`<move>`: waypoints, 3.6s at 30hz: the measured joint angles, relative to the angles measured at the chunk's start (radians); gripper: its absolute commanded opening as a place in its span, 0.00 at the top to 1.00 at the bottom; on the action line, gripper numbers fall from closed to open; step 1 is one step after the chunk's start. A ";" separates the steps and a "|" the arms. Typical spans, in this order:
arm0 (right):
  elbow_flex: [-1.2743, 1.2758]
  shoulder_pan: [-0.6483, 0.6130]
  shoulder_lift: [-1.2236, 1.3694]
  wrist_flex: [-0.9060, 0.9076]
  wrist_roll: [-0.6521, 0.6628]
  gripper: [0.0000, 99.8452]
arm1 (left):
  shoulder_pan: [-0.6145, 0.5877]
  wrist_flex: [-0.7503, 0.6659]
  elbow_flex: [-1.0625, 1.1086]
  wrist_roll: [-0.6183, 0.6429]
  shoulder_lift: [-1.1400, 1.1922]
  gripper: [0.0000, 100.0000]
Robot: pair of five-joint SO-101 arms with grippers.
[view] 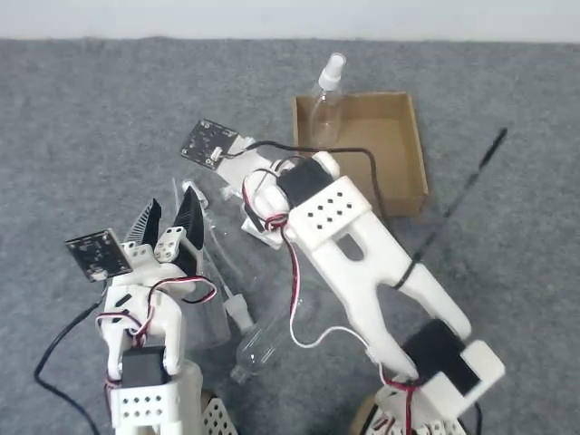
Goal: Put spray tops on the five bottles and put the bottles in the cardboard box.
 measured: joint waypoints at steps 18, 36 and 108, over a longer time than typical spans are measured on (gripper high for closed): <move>0.302 -0.003 -0.397 -0.184 0.000 0.96 | 0.000 0.000 0.000 0.000 0.000 0.81; 0.626 -0.003 -0.690 -0.506 0.000 0.96 | 0.000 0.000 0.000 0.000 0.000 0.81; 1.183 0.091 -1.332 -0.657 -0.107 0.96 | 0.000 0.000 0.000 0.000 0.000 0.81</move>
